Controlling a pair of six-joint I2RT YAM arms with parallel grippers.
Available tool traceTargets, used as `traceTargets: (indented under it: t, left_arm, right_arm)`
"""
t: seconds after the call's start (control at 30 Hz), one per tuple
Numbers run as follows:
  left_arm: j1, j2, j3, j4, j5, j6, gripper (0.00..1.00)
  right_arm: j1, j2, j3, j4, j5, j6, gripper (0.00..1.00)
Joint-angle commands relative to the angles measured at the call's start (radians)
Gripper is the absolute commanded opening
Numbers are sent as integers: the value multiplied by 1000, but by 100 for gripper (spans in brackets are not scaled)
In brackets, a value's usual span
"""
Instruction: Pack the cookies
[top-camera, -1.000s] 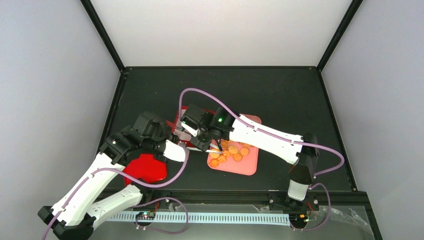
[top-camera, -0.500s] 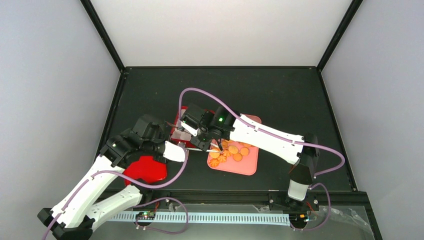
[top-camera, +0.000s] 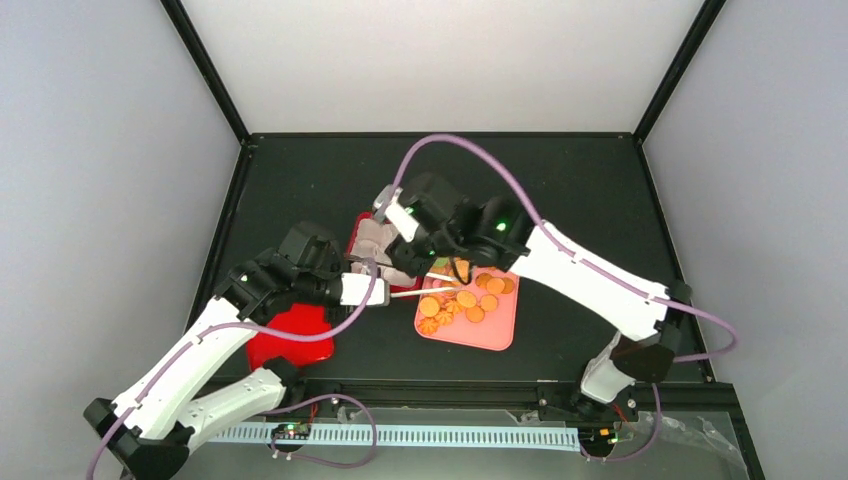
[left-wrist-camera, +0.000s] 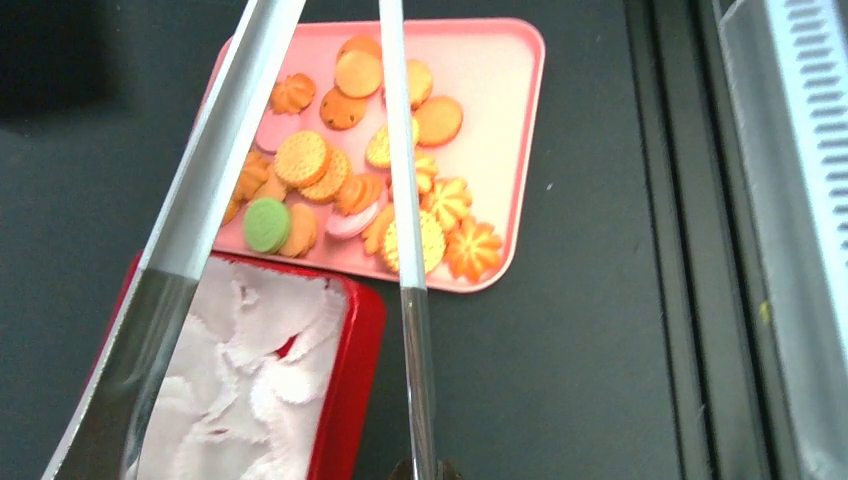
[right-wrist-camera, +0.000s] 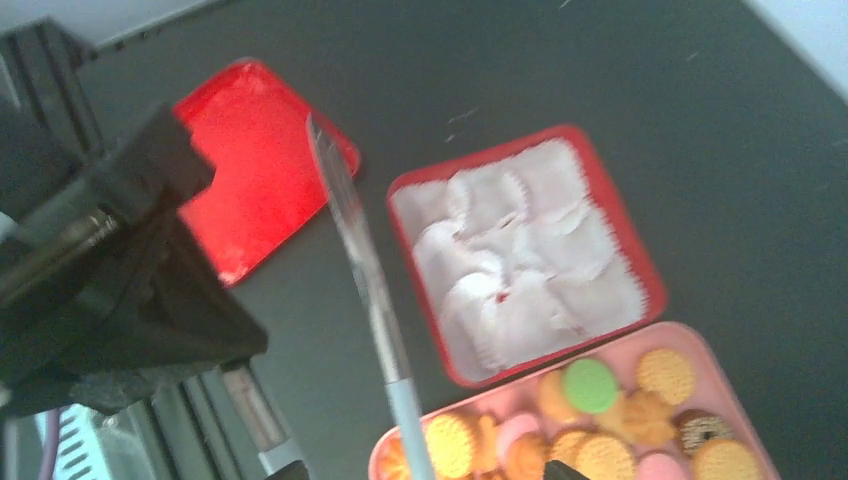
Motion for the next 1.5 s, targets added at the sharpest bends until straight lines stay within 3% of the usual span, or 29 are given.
traceTargets:
  t: [0.0,0.1,0.23,0.43,0.67,1.17,1.3,1.47]
  left_arm:
    - [-2,43,20,96,143,-214,1]
    - [2,67,30,157,204,-345,1]
    - [48,88,69,270,304,-563,2]
    - [158,117,126,469,475,-969,1]
    - [193,141,71,761,692,-1315,1]
    - [191,132,65,853,812,-1442,2]
    - [191,133,68,870,811,-1450,2]
    - [192,135,68,878,810,-1444,1]
  right_arm:
    - [-80,-132,-5,126,-1,68,67]
    - [-154,-253,-98,253,-52,134,76]
    - [-272,-478,-329,502,-188,237,98]
    - [-336,-725,-624,725,-235,342,100]
    - [-357,-802,-823,931,-369,433,100]
    - [-356,-568,-808,1290,-537,554,99]
    - [-357,-539,-834,1388,-560,622,90]
    - [-356,-516,-861,1480,-591,693,71]
